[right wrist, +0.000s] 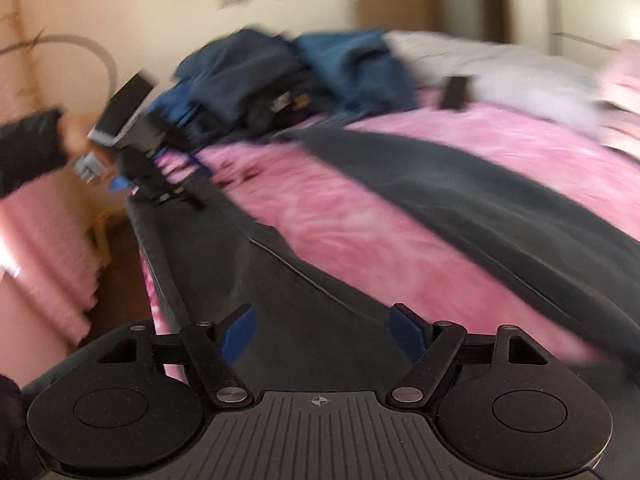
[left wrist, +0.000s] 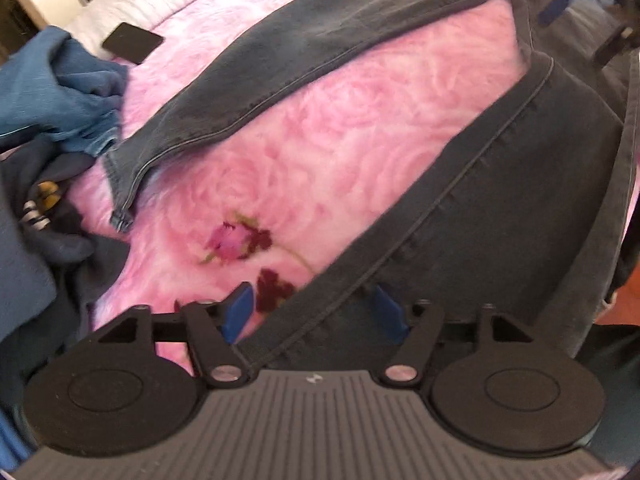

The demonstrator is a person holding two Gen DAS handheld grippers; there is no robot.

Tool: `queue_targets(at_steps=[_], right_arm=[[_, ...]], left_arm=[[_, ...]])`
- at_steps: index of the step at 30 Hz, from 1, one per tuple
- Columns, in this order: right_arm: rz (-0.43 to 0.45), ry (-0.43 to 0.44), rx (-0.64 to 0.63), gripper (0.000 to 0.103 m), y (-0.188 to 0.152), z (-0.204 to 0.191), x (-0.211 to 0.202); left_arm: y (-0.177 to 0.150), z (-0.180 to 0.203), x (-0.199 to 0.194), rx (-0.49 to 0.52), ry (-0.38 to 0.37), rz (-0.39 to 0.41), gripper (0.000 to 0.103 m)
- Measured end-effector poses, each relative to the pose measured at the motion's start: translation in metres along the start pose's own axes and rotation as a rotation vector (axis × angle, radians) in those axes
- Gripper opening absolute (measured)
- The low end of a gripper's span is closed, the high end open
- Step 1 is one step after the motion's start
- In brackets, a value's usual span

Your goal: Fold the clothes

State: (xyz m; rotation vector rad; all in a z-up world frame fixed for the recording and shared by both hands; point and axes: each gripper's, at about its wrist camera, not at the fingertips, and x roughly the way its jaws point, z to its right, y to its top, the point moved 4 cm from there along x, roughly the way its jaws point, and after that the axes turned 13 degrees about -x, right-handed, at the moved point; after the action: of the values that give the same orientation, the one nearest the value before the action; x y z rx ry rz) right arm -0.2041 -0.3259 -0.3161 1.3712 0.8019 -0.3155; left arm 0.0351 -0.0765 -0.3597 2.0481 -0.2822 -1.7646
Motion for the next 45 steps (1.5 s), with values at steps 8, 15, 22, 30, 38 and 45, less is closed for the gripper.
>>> queue_targets(at_steps=[8, 15, 22, 30, 38, 45], right_arm=[[-0.093, 0.14, -0.058, 0.039, 0.021, 0.019, 0.063], [-0.049, 0.105, -0.015, 0.01, 0.048, 0.049, 0.072], [0.007, -0.147, 0.048, 0.048, 0.061, 0.082, 0.097], [0.017, -0.309, 0.211, 0.057, -0.033, 0.031, -0.003], [0.025, -0.739, 0.564, 0.062, -0.173, 0.008, -0.191], [0.238, -0.95, 1.057, 0.086, -0.284, 0.041, -0.315]], left_arm=[[-0.001, -0.003, -0.003, -0.007, -0.131, -0.025, 0.009], [0.004, -0.025, -0.038, -0.065, 0.01, 0.118, 0.003], [0.005, -0.033, -0.016, -0.083, 0.174, 0.059, 0.006], [0.003, 0.031, -0.06, -0.033, 0.125, 0.206, 0.021], [0.018, 0.15, -0.052, 0.119, -0.03, 0.286, 0.041], [0.035, 0.272, -0.029, 0.36, -0.187, 0.365, 0.058]])
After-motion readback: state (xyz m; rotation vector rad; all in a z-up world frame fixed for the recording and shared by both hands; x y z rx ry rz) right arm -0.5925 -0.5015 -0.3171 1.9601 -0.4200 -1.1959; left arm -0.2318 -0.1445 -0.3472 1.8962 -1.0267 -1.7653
